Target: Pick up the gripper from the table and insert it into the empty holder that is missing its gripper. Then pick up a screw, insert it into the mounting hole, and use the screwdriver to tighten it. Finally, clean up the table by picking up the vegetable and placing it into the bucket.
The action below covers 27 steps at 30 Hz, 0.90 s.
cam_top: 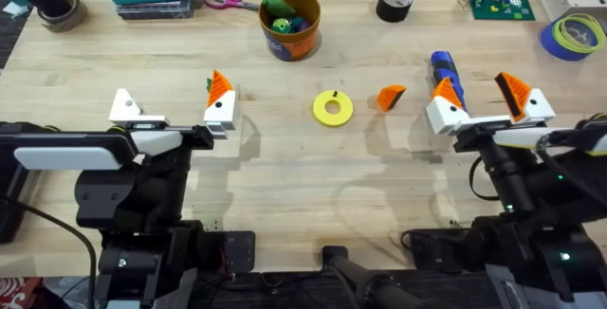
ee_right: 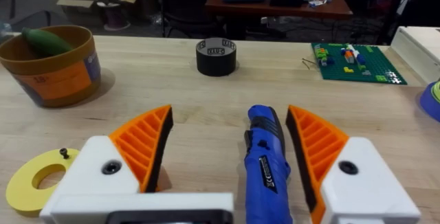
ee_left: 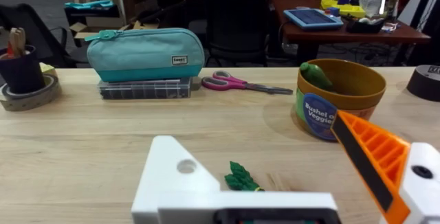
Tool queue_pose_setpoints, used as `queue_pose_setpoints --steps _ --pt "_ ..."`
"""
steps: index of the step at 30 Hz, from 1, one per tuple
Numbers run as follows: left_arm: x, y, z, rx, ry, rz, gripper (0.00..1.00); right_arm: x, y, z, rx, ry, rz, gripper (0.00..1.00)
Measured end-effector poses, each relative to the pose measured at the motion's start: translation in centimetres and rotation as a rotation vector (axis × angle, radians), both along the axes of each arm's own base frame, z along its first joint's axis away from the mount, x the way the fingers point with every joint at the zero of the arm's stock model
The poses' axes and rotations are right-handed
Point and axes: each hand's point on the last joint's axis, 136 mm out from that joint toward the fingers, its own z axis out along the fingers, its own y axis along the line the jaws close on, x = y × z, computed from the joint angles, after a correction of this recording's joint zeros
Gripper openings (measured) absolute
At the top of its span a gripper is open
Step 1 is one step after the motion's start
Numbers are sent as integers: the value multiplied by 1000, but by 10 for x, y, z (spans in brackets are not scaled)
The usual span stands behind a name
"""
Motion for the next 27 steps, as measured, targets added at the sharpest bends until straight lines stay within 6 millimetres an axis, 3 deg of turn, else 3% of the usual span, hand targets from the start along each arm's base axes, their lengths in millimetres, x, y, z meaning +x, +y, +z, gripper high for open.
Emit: queue_pose_setpoints --steps 10,17,21,27 --pt "0 0 1 0 -4 0 986 0 0 -1 0 2 1 996" --pt "-1 0 17 0 -54 0 986 0 1 14 0 -47 6 997" --pt "-9 0 33 3 -17 0 986 -6 2 47 0 -93 12 997" --pt "-31 0 98 7 -44 0 986 -26 2 112 0 -128 15 996"
